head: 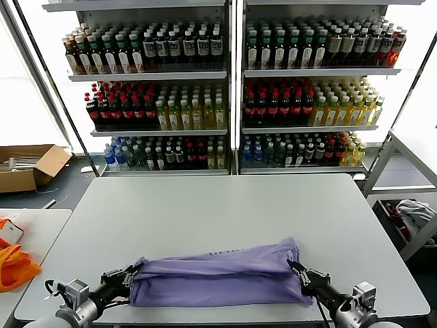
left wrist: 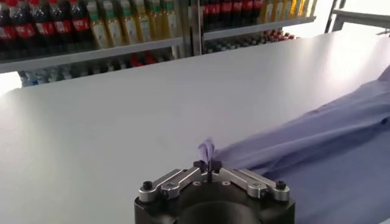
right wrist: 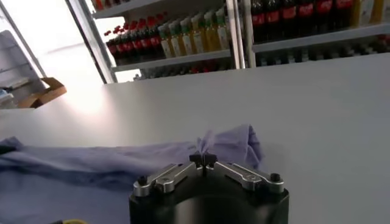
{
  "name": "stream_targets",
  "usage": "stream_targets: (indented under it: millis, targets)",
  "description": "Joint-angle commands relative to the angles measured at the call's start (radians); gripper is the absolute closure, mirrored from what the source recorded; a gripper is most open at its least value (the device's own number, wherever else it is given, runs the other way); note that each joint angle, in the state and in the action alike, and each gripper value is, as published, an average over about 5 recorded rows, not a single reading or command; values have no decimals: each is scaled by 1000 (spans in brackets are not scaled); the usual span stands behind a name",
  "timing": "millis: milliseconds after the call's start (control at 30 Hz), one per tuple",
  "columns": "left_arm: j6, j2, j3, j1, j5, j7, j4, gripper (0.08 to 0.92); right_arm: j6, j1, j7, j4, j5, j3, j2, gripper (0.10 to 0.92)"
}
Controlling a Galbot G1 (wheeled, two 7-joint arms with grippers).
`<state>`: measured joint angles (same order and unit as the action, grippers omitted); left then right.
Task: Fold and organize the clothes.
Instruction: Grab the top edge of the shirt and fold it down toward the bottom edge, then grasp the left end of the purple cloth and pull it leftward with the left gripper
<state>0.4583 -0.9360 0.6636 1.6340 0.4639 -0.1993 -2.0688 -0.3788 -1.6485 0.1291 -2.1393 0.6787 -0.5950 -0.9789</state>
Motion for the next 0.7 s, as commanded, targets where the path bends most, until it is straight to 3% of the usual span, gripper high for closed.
stream_targets:
  millis: [33, 300, 467, 700]
  targets:
    - [12, -15, 57, 55, -28, 37, -61, 830, 51, -52, -6, -17, -34, -16, -6, 792]
    - [-8, -70, 103, 101, -11, 144, -133, 596, 335, -16, 36, 48, -150, -62, -82, 558]
    - [-76, -193, 8, 135, -15, 292, -130, 449, 456, -13, 30, 78, -121, -120, -150, 411]
    - [-109, -347, -129, 137, -46, 490, -100, 251, 501, -57, 10, 88, -109, -184, -205, 230]
